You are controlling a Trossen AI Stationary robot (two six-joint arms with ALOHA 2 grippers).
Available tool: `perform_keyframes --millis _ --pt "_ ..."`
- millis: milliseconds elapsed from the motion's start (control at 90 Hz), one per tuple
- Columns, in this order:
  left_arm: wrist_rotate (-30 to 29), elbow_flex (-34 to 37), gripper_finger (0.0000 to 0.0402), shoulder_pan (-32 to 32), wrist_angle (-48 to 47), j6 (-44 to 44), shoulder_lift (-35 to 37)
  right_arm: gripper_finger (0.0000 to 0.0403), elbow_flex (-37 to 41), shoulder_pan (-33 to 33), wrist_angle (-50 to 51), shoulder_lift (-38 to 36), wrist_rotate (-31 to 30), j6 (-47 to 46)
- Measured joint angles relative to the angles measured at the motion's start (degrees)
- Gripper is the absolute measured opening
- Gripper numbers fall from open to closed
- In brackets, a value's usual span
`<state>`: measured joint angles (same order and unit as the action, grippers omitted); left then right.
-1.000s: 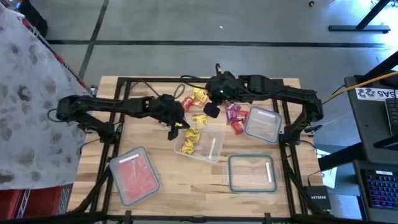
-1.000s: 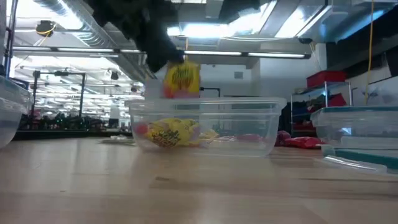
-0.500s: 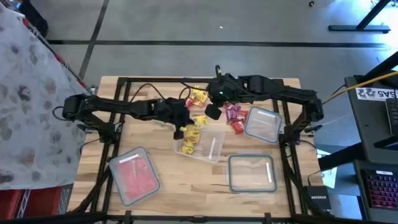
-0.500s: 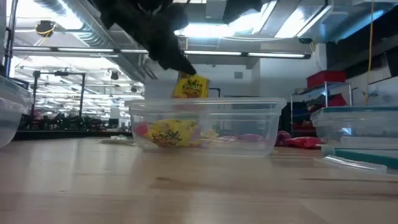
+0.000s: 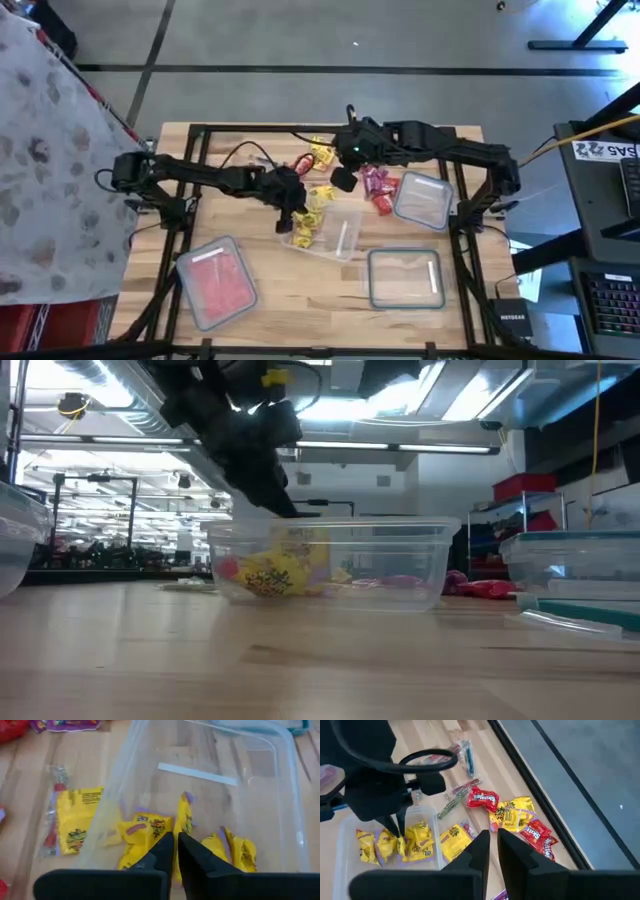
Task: Sort candy
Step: Put the yellow candy into the rectangular transparent bin
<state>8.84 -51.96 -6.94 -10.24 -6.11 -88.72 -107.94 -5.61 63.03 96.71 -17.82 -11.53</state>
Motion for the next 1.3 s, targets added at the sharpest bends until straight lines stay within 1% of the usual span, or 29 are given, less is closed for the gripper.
perform_keyframes --millis 111,189,267,367,433,544,611,689,811,889,989,1111,1300 --pt "-0.1 -0.1 0.0058 -1.1 -1.4 2.8 0.1 0.0024 0.0 0.0 0.0 0.0 0.0 0.0" --pt "-3.0 -0.2 0.0086 -2.2 -2.1 6.0 0.2 0.0024 0.0 0.0 0.0 0.0 0.0 0.0" --pt "-4.2 -0.2 0.0109 -3.4 -3.1 8.1 0.2 0.0024 0.0 0.0 0.0 0.0 0.0 0.0" --pt "-3.6 -0.2 0.0126 -4.3 -3.2 10.6 1.0 0.0024 0.0 0.0 0.0 0.0 0.0 0.0" --pt "-0.8 -0.2 0.0127 -4.3 -3.0 10.8 1.6 0.0024 0.0 0.0 0.0 0.0 0.0 0.0" --pt "7.8 -0.2 0.0115 -4.1 -2.6 11.3 1.6 0.0024 0.0 0.0 0.0 0.0 0.0 0.0" --pt "10.3 -0.2 0.0099 -3.6 -1.1 11.4 0.7 0.0024 0.0 0.0 -0.3 0.0 0.0 0.0" --pt "10.6 -0.2 0.0076 -3.0 1.4 10.6 -1.5 0.0024 0.0 0.0 -0.6 0.0 0.0 0.0" --pt "10.8 -0.2 0.0044 -2.7 7.3 10.0 -6.9 0.0024 0.0 0.0 -1.4 0.0 -0.1 0.0" --pt "12.0 -0.2 0.0027 -3.3 8.5 12.2 -8.8 0.0024 0.0 0.0 -1.6 0.0 -0.1 0.0" --pt "11.7 -0.2 0.0008 -4.4 8.5 15.9 -8.9 0.0024 0.0 0.0 -1.5 0.0 -0.1 0.0" --pt "11.6 -0.2 0.0002 -5.9 7.2 18.1 -8.8 0.0024 0.0 0.0 -1.5 0.0 -0.1 0.0" --pt "11.5 -0.2 0.0002 -8.2 6.3 18.1 -8.8 0.0024 0.0 0.0 -1.6 0.0 -1.0 1.2"
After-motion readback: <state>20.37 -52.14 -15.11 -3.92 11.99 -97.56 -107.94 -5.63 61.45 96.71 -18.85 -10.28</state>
